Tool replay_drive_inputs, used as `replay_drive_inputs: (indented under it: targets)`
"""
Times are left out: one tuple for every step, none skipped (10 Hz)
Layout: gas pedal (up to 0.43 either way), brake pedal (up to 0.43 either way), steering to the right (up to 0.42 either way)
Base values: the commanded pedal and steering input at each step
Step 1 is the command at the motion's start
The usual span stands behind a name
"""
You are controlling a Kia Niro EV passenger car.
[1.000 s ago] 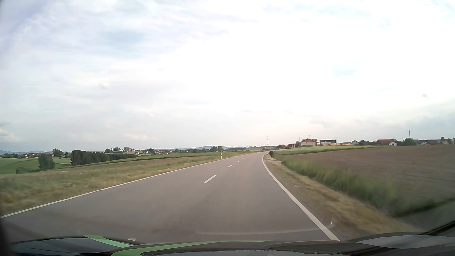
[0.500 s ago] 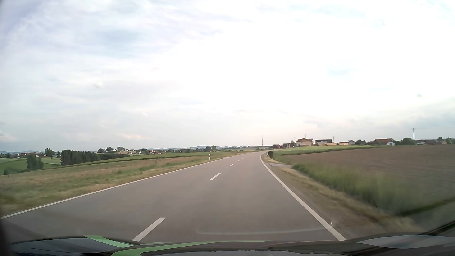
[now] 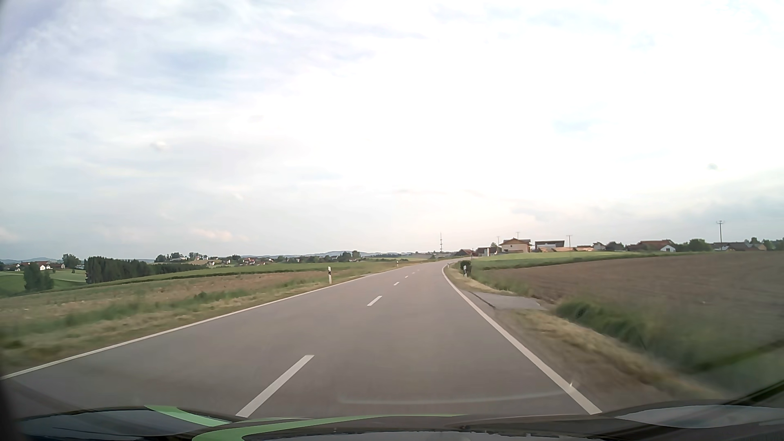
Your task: Follow the waypoints while adhering to traffic rules and regulations
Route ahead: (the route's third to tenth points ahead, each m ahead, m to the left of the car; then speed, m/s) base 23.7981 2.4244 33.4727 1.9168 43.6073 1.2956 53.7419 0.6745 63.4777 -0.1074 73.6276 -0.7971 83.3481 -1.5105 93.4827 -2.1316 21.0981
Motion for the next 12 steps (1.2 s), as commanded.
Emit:
replay_drive_inputs:
  targets:
    - [0.209,0.0,0.011]
    - [0.22,0.0,0.01]
    - [0.22,0.0,0.009]
    - [0.22,0.0,0.009]
    - [0.22,0.0,0.008]
    - [0.22,0.0,0.008]
    - [0.22,0.0,0.006]
    - [0.22,0.0,0.005]
    - [0.22,0.0,0.005]
    - [0.22,0.0,0.004]
    - [0.22,0.0,0.004]
    - [0.22,0.0,0.003]
